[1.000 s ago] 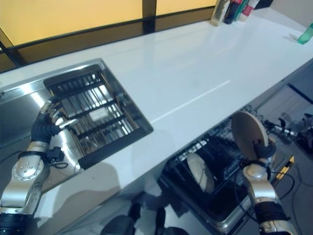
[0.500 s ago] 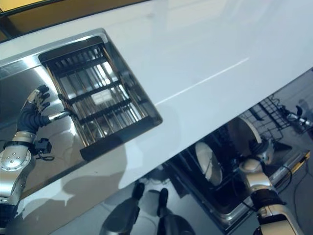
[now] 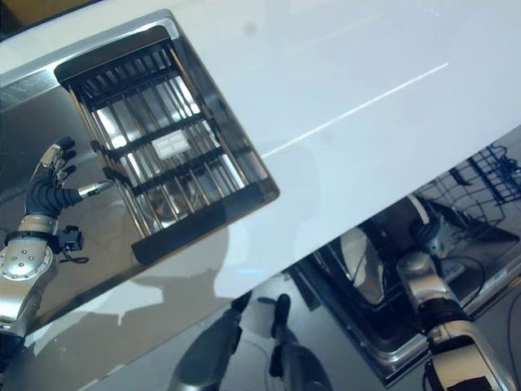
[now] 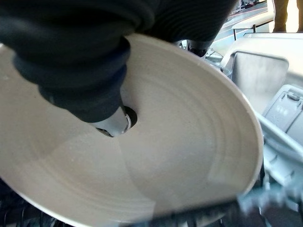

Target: Pick up plates and place into dishwasher.

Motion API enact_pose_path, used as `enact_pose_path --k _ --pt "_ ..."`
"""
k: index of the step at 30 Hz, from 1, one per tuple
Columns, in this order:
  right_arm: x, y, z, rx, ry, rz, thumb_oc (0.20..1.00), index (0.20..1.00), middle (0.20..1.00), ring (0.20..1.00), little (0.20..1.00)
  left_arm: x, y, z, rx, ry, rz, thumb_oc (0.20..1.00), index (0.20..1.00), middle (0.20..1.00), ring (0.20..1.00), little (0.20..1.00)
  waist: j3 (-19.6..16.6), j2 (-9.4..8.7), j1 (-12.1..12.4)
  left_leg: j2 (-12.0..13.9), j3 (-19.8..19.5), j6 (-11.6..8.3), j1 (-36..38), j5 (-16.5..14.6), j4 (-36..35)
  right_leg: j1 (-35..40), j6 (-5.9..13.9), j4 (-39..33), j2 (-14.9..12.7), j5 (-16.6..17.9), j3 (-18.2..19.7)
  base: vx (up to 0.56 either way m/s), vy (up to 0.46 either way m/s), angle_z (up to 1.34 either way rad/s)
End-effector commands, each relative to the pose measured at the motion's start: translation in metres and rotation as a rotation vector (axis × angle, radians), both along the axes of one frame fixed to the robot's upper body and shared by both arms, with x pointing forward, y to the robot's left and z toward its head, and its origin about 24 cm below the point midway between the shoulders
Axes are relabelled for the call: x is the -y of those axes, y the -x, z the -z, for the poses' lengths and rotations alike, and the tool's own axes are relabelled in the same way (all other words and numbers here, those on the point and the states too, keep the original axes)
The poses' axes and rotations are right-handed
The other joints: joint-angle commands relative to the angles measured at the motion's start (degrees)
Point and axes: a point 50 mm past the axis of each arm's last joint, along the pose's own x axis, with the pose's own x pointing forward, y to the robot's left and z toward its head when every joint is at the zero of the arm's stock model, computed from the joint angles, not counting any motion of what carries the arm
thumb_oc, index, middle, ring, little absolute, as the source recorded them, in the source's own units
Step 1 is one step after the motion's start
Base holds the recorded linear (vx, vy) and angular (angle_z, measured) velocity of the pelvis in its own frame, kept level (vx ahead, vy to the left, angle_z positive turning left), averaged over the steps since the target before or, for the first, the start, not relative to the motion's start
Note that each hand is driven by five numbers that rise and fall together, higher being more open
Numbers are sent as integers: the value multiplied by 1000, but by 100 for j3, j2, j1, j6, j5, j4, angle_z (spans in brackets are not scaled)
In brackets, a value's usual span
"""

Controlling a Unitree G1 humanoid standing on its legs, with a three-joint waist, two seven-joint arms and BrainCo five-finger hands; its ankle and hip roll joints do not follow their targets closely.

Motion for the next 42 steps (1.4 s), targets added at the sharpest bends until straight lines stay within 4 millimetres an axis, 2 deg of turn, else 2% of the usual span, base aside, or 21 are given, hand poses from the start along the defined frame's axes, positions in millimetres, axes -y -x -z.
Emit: enact_pose_path --k 1,7,13,23,31,32,33,34,35,42 --pt "28 -12 -47 3 165 54 200 200 200 200 200 34 -4 41 5 194 36 1000 1000 1000 1000 1000 795 -122 236 -54 -228 252 -145 444 -689 -401 212 756 -381 -168 -333 -59 76 -2" --pt "35 -17 -46 -72 179 34 200 200 200 200 200 50 -9 43 37 248 49 1000 1000 1000 1000 1000 878 174 196 -123 -193 250 -439 542 -631 -711 191 845 -503 -168 -392 -38 91 -1" --pt "40 -17 -47 -101 175 15 200 200 200 200 200 58 -11 43 54 284 61 1000 1000 1000 1000 1000 878 322 154 -167 -138 254 -630 574 -540 -918 173 938 -584 -181 -418 -11 67 4" --pt "34 -21 -42 -181 142 -94 200 200 200 200 200 63 -9 45 63 313 62 1000 1000 1000 1000 1000 878 363 112 -156 -58 250 -731 582 -429 -1100 162 1112 -633 -206 -384 -2 16 2" --pt "35 -19 -36 -224 134 -122 200 200 200 200 200 62 -9 45 67 330 57 1000 1000 1000 1000 1000 878 360 107 -130 9 239 -524 587 -457 -957 144 1175 -617 -259 -374 0 0 0" --pt "36 -18 -36 -224 129 -119 300 300 300 300 300 62 -9 45 67 332 57 1000 1000 1000 1000 1000 878 357 105 -125 13 238 -483 587 -461 -928 141 1188 -616 -267 -377 -17 6 -5" --pt "36 -18 -35 -223 125 -115 592 592 592 592 592 62 -9 45 66 333 56 1000 1000 1000 1000 1000 878 355 104 -122 15 238 -450 586 -458 -907 138 1205 -612 -273 -375 -14 6 -6" --pt "37 -17 -35 -222 123 -109 953 953 953 953 953 62 -10 45 65 335 56 1000 1000 1000 1000 1000 878 352 100 -122 17 236 -412 584 -458 -875 134 1214 -606 -284 -371 -11 7 -7" --pt "37 -16 -35 -223 122 -106 1000 1000 1000 1000 1000 61 -10 46 64 336 56 1000 1000 1000 1000 1000 878 351 99 -120 19 234 -387 582 -456 -853 132 1218 -605 -291 -370 -16 9 -7" --pt "41 -11 -28 -226 101 -74 1000 1000 1000 1000 1000 58 -8 50 46 340 54 1000 1000 1000 1000 1000 714 305 96 -91 20 224 -165 555 -504 -696 118 1255 -558 -351 -361 -3 2 -2"
